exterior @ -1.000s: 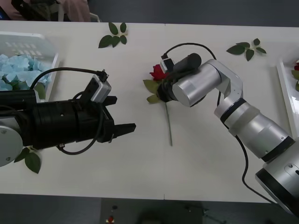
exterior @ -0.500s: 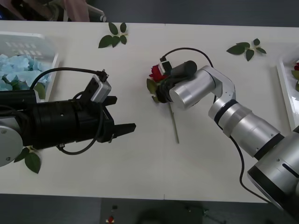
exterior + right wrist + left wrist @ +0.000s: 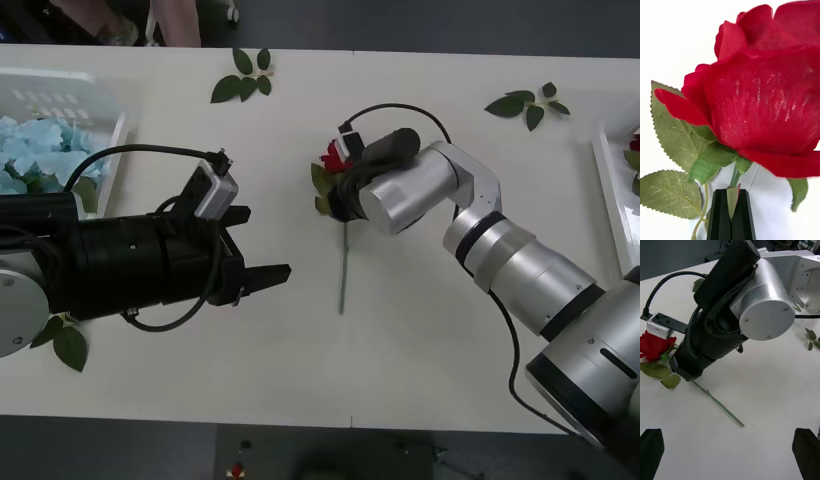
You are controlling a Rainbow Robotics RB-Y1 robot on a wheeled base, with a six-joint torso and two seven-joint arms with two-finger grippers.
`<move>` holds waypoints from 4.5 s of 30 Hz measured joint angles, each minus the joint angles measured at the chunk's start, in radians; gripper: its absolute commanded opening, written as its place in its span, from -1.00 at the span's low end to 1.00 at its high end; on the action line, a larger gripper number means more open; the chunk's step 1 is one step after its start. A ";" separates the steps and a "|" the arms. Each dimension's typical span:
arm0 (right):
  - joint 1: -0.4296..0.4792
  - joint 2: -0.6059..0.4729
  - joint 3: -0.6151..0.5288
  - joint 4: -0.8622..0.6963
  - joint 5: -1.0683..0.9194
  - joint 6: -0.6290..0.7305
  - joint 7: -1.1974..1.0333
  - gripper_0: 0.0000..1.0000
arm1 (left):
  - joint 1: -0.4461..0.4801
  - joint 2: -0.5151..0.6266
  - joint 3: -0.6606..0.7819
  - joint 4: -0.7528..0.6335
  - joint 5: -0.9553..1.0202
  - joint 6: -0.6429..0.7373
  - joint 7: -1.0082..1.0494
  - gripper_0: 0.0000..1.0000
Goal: Put the red flowers into the right box and the blue flowers into the left box
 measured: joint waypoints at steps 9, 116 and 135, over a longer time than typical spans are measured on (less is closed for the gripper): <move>-0.069 -0.239 -0.050 -0.237 -0.298 0.245 -0.002 -1.00 | 0.000 0.000 0.000 0.000 0.000 0.000 0.000 1.00; 0.231 -0.609 -0.250 -0.562 -1.496 0.459 1.381 0.54 | 0.000 0.000 0.000 0.002 0.000 -0.001 0.000 1.00; 0.266 -0.546 -0.221 -0.667 -1.405 0.269 1.381 0.54 | 0.000 0.000 0.000 0.002 0.000 -0.001 0.000 1.00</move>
